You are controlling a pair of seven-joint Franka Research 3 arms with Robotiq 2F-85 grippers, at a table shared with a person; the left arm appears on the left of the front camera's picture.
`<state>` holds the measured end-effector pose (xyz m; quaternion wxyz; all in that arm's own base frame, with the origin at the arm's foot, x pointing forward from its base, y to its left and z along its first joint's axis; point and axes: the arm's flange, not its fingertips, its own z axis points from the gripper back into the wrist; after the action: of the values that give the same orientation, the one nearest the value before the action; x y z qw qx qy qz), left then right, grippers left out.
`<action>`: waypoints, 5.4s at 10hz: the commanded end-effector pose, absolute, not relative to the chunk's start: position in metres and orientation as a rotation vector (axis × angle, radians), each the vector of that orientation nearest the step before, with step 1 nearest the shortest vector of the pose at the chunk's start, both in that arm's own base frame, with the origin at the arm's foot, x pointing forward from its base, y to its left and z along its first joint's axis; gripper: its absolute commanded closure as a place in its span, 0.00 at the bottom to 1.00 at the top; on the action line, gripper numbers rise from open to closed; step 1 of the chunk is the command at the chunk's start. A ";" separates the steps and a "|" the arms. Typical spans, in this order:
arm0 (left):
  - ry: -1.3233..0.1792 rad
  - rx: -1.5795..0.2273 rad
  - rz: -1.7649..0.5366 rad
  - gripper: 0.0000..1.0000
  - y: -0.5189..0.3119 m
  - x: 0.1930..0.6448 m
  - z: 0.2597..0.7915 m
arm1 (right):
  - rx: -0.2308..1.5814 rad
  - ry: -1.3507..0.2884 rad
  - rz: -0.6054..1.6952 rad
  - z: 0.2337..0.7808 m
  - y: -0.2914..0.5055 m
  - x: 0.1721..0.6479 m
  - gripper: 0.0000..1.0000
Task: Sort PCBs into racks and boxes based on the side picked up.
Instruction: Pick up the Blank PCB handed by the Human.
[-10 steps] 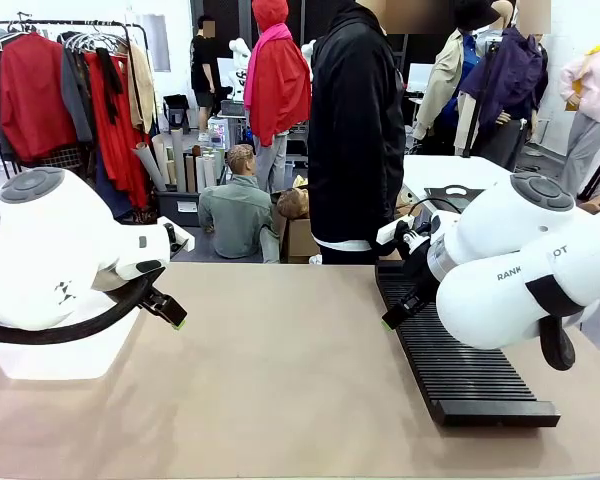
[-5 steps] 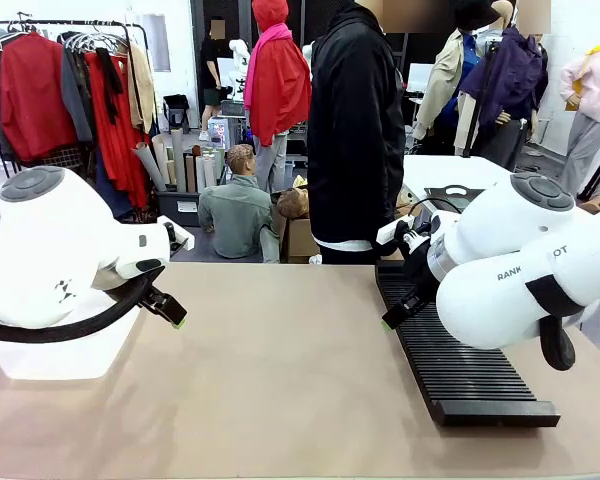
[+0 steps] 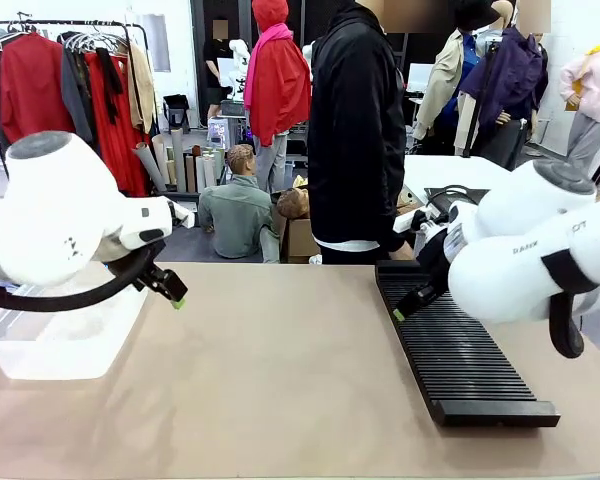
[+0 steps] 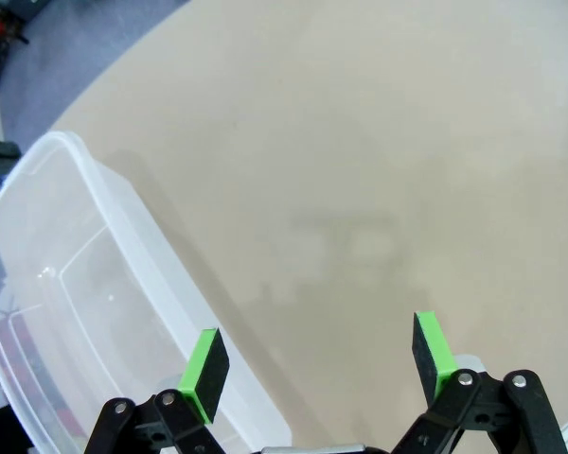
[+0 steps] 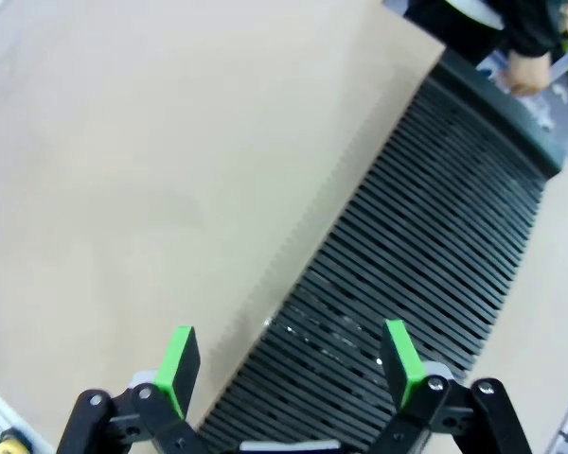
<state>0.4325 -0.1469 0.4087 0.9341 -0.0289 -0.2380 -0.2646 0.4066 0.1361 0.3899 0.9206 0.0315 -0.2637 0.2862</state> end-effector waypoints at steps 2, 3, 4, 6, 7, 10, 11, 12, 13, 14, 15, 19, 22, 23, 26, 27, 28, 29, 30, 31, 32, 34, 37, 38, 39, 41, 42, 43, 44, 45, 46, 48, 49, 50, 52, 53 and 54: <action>-0.421 -0.184 -0.482 0.00 -0.111 0.468 0.439 | 0.170 -0.467 0.640 0.420 0.109 0.437 0.00; -0.407 -0.217 -0.451 0.00 -0.102 0.480 0.446 | 0.208 -0.451 0.644 0.430 0.100 0.445 0.00; -0.383 -0.262 -0.433 0.00 -0.091 0.492 0.452 | 0.236 -0.422 0.644 0.440 0.093 0.451 0.00; -0.340 -0.392 -0.413 0.00 -0.075 0.500 0.461 | 0.285 -0.402 0.616 0.452 0.074 0.459 0.00; -0.330 -0.440 -0.398 0.00 -0.064 0.502 0.466 | 0.333 -0.400 0.584 0.455 0.060 0.465 0.00; -0.335 -0.559 -0.343 0.00 -0.018 0.497 0.479 | 0.484 -0.427 0.494 0.458 0.014 0.476 0.00; -0.336 -0.583 -0.362 0.00 -0.004 0.494 0.481 | 0.528 -0.432 0.474 0.458 0.004 0.477 0.00; -0.354 -0.606 -0.360 0.00 0.010 0.491 0.481 | 0.581 -0.435 0.469 0.458 -0.005 0.476 0.00; -0.357 -0.642 -0.375 0.00 0.019 0.487 0.482 | 0.603 -0.436 0.473 0.462 -0.012 0.473 0.00; -0.367 -0.680 -0.388 0.00 0.029 0.484 0.486 | 0.641 -0.438 0.482 0.465 -0.021 0.469 0.00; -0.382 -0.727 -0.389 0.00 0.037 0.480 0.489 | 0.677 -0.440 0.483 0.468 -0.031 0.466 0.00; -0.423 -0.851 -0.369 0.00 0.081 0.471 0.491 | 0.804 -0.474 0.427 0.463 -0.070 0.459 0.00; -0.432 -0.879 -0.363 0.00 0.094 0.466 0.475 | 0.944 -0.524 0.412 0.454 -0.090 0.454 0.00; -0.435 -0.897 -0.364 0.00 0.097 0.465 0.470 | 0.962 -0.528 0.394 0.449 -0.093 0.454 0.00; -0.450 -0.883 -0.361 0.00 0.100 0.461 0.470 | 0.984 -0.535 0.387 0.448 -0.095 0.451 0.00; -0.475 -0.869 -0.363 0.00 0.099 0.460 0.472 | 0.952 -0.549 0.397 0.450 -0.095 0.448 0.00; -0.415 -0.867 -0.345 0.00 0.100 0.465 0.468 | 0.966 -0.502 0.364 0.443 -0.093 0.445 0.00; -0.415 -0.867 -0.345 0.00 0.100 0.465 0.468 | 0.966 -0.502 0.364 0.443 -0.093 0.445 0.00; -0.415 -0.867 -0.345 0.00 0.100 0.465 0.468 | 0.966 -0.502 0.364 0.443 -0.093 0.445 0.00; -0.415 -0.867 -0.345 0.00 0.100 0.465 0.468 | 0.966 -0.502 0.364 0.443 -0.093 0.445 0.00; -0.415 -0.867 -0.345 0.00 0.100 0.465 0.468 | 0.966 -0.502 0.364 0.443 -0.093 0.445 0.00; -0.415 -0.867 -0.345 0.00 0.100 0.465 0.468 | 0.966 -0.502 0.364 0.443 -0.093 0.445 0.00; -0.415 -0.867 -0.345 0.00 0.100 0.465 0.468 | 0.966 -0.502 0.364 0.443 -0.093 0.445 0.00; -0.415 -0.866 -0.348 0.00 0.099 0.466 0.467 | 0.966 -0.502 0.364 0.443 -0.093 0.445 0.00; -0.430 -0.869 -0.317 0.00 0.105 0.465 0.470 | 0.961 -0.501 0.366 0.442 -0.094 0.445 0.00; -0.422 -0.960 -0.278 0.00 0.115 0.467 0.472 | 1.078 -0.418 0.330 0.441 -0.098 0.445 0.00; -0.406 -0.999 -0.253 0.00 0.119 0.470 0.472 | 1.091 -0.399 0.305 0.442 -0.101 0.444 0.00; -0.401 -0.992 -0.228 0.00 0.121 0.473 0.471 | 1.100 -0.377 0.282 0.444 -0.103 0.443 0.00; -0.400 -0.985 -0.227 0.00 0.120 0.474 0.470 | 1.135 -0.379 0.273 0.447 -0.107 0.442 0.00; -0.401 -0.996 -0.232 0.00 0.121 0.474 0.469 | 1.172 -0.388 0.270 0.449 -0.109 0.441 0.00; -0.401 -1.007 -0.259 0.00 0.121 0.474 0.470 | 1.224 -0.409 0.275 0.451 -0.112 0.440 0.00; -0.397 -0.969 -0.242 0.00 0.120 0.469 0.464 | 1.119 -0.379 0.295 0.438 -0.103 0.434 0.00; -0.397 -0.969 -0.242 0.00 0.120 0.469 0.464 | 1.119 -0.379 0.295 0.438 -0.103 0.434 0.00; -0.397 -0.969 -0.242 0.00 0.120 0.469 0.464 | 1.119 -0.379 0.295 0.438 -0.103 0.434 0.00; -0.397 -0.969 -0.242 0.00 0.120 0.469 0.464 | 1.119 -0.379 0.295 0.438 -0.103 0.434 0.00; -0.397 -0.969 -0.242 0.00 0.120 0.469 0.464 | 1.119 -0.379 0.295 0.438 -0.103 0.434 0.00; -0.397 -0.969 -0.242 0.00 0.120 0.469 0.464 | 1.119 -0.379 0.295 0.438 -0.103 0.434 0.00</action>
<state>0.4714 0.1199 0.4640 0.8583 -0.4634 -0.1870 -0.1166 0.4357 -0.1047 0.4394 0.8157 0.5334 -0.1773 0.1366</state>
